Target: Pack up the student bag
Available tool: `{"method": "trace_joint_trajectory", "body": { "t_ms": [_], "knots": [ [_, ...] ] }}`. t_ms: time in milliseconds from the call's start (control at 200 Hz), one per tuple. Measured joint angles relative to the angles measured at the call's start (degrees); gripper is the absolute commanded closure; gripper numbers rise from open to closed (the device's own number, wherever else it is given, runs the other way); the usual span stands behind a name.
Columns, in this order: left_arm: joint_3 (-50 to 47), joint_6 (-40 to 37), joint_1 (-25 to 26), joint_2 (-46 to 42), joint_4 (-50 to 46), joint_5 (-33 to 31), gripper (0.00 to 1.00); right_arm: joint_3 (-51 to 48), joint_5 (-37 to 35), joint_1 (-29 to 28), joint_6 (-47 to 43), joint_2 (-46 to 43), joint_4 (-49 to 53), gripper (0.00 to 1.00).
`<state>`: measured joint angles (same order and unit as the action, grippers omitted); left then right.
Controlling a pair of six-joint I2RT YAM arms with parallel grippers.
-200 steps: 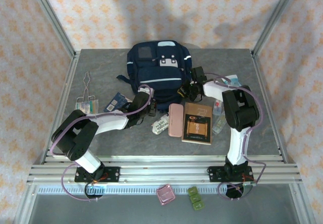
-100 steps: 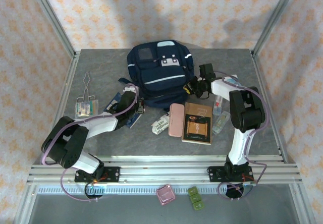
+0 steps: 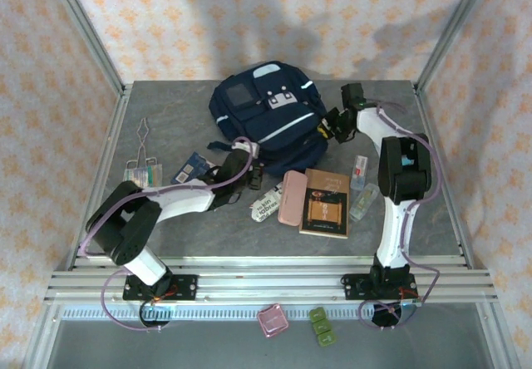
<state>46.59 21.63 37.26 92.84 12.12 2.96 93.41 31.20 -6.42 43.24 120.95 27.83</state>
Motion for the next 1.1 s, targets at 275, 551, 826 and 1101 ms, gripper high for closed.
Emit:
{"method": "trace_joint_trajectory", "body": {
  "t_ms": [275, 551, 826, 1101],
  "knots": [
    [13.4, 0.0, 4.2, 11.5, 0.1, 2.6, 1.0, 11.2, -9.6, 3.1, -3.5, 4.5, 2.2, 0.56],
    [15.2, -0.1, 4.3, 13.5, 0.1, 2.8, 1.0, -6.1, -11.4, 3.3, -5.7, -11.7, -0.8, 0.48],
    [14.1, -0.7, 4.3, 13.4, 0.2, 2.8, 1.0, -25.8, -5.2, -1.2, -4.7, -26.6, -4.6, 0.47],
    [11.9, -1.0, 4.3, 11.5, 0.3, 3.1, 1.0, -28.7, -3.9, -6.9, -3.4, -23.2, -7.1, 0.53]
  ]
}}
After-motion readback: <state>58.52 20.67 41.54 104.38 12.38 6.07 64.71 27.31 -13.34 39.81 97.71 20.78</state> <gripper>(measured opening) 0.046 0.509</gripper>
